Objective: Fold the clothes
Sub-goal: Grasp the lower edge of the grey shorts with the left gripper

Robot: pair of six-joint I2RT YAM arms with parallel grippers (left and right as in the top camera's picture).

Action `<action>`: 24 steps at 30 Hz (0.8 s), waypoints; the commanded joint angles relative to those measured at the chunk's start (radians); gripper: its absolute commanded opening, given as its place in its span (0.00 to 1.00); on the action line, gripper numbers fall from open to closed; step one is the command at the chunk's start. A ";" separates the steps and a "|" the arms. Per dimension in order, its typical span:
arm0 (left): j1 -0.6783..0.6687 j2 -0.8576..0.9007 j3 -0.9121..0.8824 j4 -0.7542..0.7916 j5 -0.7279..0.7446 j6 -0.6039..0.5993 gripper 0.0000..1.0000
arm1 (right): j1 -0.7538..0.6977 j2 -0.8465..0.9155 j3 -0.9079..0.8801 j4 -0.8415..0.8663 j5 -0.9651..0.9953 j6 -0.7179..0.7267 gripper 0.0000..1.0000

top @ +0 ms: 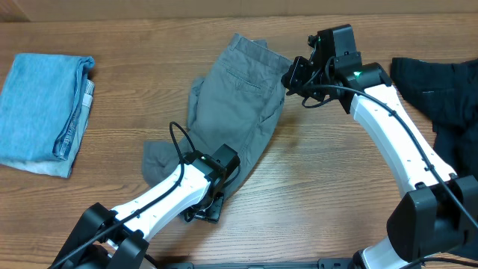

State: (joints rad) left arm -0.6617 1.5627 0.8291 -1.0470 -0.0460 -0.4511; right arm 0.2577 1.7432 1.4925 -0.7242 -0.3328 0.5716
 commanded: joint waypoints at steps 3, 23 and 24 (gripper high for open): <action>-0.006 0.008 -0.008 0.000 -0.016 -0.024 0.63 | 0.002 -0.036 0.035 0.016 0.018 -0.003 0.04; -0.006 0.008 -0.093 0.148 0.092 -0.208 0.50 | 0.002 -0.036 0.035 0.014 0.018 -0.004 0.04; -0.006 0.008 -0.092 0.146 0.096 -0.208 0.45 | 0.002 -0.036 0.035 0.014 0.018 -0.004 0.04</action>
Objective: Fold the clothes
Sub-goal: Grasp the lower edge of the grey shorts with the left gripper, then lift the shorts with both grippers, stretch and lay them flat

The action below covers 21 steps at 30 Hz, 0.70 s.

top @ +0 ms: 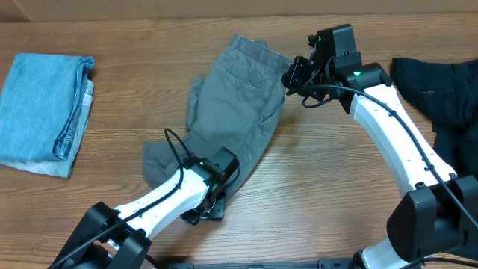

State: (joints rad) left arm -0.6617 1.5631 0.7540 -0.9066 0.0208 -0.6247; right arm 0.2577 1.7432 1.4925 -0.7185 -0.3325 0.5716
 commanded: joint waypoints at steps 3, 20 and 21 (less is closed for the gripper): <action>-0.006 0.008 -0.016 0.002 0.029 -0.033 0.19 | 0.002 -0.036 0.035 0.007 0.018 -0.005 0.04; 0.109 0.005 0.991 -0.615 -0.526 0.038 0.04 | -0.028 -0.042 0.433 -0.319 0.154 -0.183 0.04; 0.133 0.005 1.053 -0.615 -0.526 0.066 0.04 | -0.031 -0.042 0.492 -0.365 0.165 -0.183 0.04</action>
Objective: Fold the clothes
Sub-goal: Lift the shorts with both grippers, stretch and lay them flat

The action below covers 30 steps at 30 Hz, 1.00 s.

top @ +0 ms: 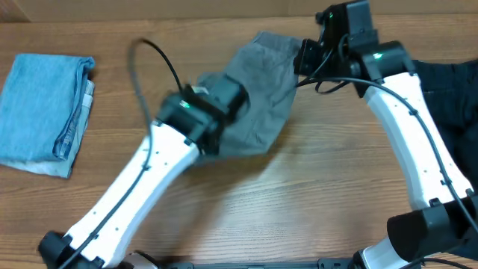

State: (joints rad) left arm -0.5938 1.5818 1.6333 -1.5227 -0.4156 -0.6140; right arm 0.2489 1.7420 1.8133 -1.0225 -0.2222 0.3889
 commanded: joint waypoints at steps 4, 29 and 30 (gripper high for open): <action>0.149 -0.013 0.425 0.001 -0.097 0.144 0.04 | -0.028 -0.040 0.330 -0.193 0.116 0.008 0.04; 0.161 -0.098 1.247 -0.050 -0.058 0.291 0.04 | -0.074 -0.240 0.813 -0.579 0.234 0.192 0.04; 0.161 -0.092 1.244 -0.076 -0.058 0.278 0.04 | -0.074 -0.248 0.813 -0.607 0.246 0.193 0.04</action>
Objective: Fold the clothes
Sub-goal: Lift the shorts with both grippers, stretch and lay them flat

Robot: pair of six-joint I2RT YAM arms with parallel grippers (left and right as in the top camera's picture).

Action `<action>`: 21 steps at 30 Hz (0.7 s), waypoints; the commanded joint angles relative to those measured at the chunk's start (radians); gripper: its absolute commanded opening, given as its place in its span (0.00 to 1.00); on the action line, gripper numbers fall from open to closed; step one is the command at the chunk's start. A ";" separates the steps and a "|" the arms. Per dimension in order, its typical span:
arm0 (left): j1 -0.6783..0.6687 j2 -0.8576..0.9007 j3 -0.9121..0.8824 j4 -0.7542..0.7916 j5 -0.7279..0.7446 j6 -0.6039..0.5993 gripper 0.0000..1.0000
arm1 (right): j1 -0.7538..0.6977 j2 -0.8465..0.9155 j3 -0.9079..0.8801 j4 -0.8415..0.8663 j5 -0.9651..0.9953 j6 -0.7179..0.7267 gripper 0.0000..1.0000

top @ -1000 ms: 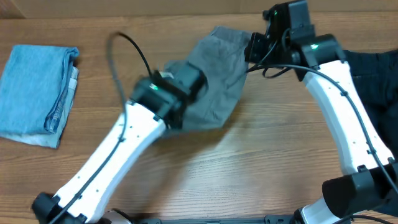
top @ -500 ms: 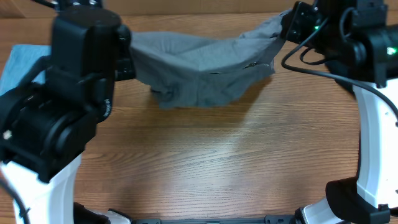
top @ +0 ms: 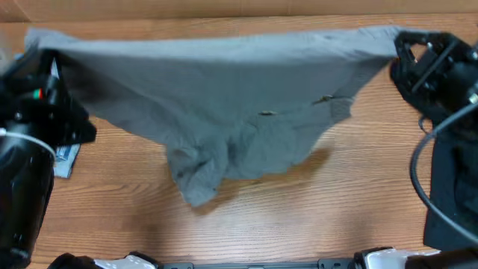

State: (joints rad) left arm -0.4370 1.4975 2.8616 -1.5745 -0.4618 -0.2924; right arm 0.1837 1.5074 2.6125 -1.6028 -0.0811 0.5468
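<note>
The grey trousers (top: pixel 224 90) hang spread wide in the air, high above the table and close to the overhead camera. Their top edge is stretched nearly straight from left to right, and the lower part sags in a bunch (top: pixel 202 175). My left gripper (top: pixel 39 46) holds the left end, with its black wrist below it. My right gripper (top: pixel 399 46) holds the right end. Both sets of fingertips are mostly hidden by cloth.
A corner of the folded blue jeans (top: pixel 66 158) peeks out beside the left arm. A black garment (top: pixel 452 187) lies at the right edge, partly behind the right arm. The wooden table (top: pixel 299 217) shows below the hanging cloth.
Both arms have risen and moved far apart. The trousers, which were bunched between them over the far middle of the table, are now stretched wide in the air.
The trousers lay flat, the left gripper at the lower leg end near the front and the right gripper at the waist at the back. Then the left gripper was carried up beside the right with the cloth doubled. Now the trousers hang spread between both.
</note>
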 commanded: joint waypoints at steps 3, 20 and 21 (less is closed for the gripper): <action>0.005 0.024 0.007 -0.107 -0.008 -0.072 0.04 | -0.009 -0.014 0.010 -0.091 0.117 0.048 0.04; 0.043 0.517 -0.091 -0.002 -0.043 -0.067 0.04 | -0.015 0.352 -0.083 0.036 0.267 0.050 0.04; 0.055 0.543 -0.091 0.012 -0.039 -0.067 0.04 | -0.018 0.383 -0.083 0.058 0.267 0.050 0.04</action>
State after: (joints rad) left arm -0.4274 1.9541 2.7651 -1.6054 -0.4767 -0.3447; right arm 0.1795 1.8282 2.5244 -1.5929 0.1303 0.5957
